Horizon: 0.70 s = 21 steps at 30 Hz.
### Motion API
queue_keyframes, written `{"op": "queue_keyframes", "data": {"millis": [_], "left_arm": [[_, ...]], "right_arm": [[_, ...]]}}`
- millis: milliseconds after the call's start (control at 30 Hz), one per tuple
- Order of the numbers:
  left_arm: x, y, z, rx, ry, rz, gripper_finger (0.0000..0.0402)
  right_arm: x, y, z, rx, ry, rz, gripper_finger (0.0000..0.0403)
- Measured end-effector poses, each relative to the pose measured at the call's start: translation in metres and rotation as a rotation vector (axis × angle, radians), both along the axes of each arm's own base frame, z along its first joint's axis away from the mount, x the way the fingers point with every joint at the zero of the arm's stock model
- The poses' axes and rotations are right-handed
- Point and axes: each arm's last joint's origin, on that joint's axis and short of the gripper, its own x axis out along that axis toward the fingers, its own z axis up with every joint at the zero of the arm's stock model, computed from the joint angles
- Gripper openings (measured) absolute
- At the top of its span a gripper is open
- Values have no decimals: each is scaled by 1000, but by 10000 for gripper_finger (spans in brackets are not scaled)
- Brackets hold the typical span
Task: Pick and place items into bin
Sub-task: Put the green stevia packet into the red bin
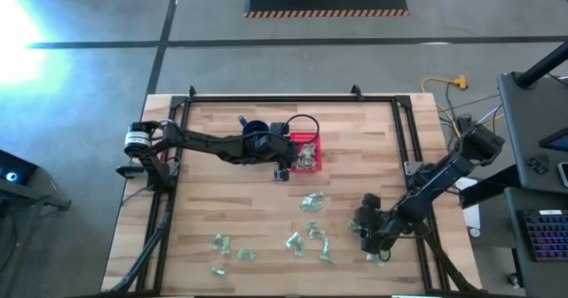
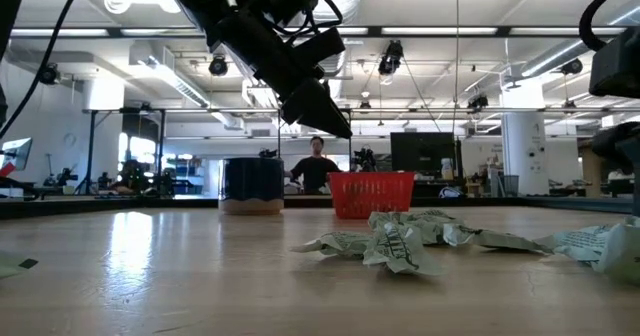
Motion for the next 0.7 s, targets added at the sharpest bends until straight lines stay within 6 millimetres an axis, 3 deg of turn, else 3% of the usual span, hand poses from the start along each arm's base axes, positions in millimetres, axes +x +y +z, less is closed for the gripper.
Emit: {"op": "queue_keyframes", "data": {"millis": [200, 367, 533, 700], "left_arm": [[0, 0, 1, 2, -2, -1, 155], [-2, 0, 4, 2, -7, -2, 155], [-6, -3, 15, 4, -33, -6, 155], [-19, -7, 32, 2, -35, -14, 155]], "right_arm": [[3, 3, 5, -36, 30, 12, 134], [5, 4, 7, -70, 26, 59, 83], [6, 3, 8, -107, -4, 58, 23], [10, -1, 10, -162, -57, 28, 13]]}}
